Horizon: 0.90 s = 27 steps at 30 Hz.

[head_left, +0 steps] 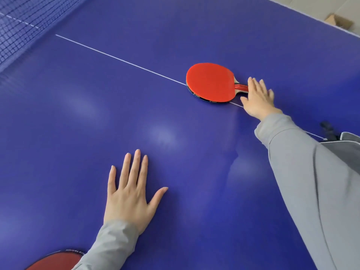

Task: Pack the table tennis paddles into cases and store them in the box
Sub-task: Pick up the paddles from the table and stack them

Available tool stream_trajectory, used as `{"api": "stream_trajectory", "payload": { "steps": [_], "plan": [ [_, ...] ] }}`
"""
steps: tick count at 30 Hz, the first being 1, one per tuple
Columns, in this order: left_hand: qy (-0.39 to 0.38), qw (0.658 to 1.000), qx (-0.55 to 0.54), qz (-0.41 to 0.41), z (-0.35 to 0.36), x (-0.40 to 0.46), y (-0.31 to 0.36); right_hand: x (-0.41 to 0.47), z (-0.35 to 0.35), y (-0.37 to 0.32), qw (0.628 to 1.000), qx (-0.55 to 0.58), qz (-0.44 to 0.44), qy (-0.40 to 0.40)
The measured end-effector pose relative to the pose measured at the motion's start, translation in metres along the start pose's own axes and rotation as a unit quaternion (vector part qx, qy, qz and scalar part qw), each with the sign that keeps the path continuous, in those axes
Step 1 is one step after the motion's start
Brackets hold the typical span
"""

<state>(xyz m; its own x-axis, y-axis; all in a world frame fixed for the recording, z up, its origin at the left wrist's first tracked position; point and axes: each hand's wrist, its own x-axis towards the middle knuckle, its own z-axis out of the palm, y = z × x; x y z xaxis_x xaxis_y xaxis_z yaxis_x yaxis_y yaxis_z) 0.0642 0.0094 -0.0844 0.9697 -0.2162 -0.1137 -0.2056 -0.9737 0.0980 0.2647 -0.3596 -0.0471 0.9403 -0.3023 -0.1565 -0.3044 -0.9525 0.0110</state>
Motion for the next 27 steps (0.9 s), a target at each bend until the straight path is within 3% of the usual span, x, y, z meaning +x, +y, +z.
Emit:
{"api": "stream_trajectory", "payload": {
  "steps": [2, 10, 17, 22, 27],
  "plan": [
    [0.002, 1.0, -0.002, -0.001, 0.0, 0.0, 0.0, 0.005, 0.001, 0.004, 1.0, -0.011, -0.009, -0.003],
    [0.006, 1.0, 0.0, -0.008, -0.001, 0.0, 0.003, -0.018, 0.005, 0.016, 0.988, -0.054, -0.077, 0.123],
    [0.006, 1.0, 0.003, -0.017, -0.002, -0.003, 0.003, -0.072, 0.006, 0.017, 0.984, 0.135, -0.064, 0.096],
    [0.012, 1.0, 0.003, -0.025, 0.002, -0.003, 0.001, -0.124, 0.011, -0.004, 0.963, 0.221, -0.01, 0.153],
    [0.025, 1.0, 0.002, -0.013, 0.004, -0.004, -0.001, -0.21, 0.026, -0.034, 0.918, 0.333, 0.07, 0.203]
  ]
}}
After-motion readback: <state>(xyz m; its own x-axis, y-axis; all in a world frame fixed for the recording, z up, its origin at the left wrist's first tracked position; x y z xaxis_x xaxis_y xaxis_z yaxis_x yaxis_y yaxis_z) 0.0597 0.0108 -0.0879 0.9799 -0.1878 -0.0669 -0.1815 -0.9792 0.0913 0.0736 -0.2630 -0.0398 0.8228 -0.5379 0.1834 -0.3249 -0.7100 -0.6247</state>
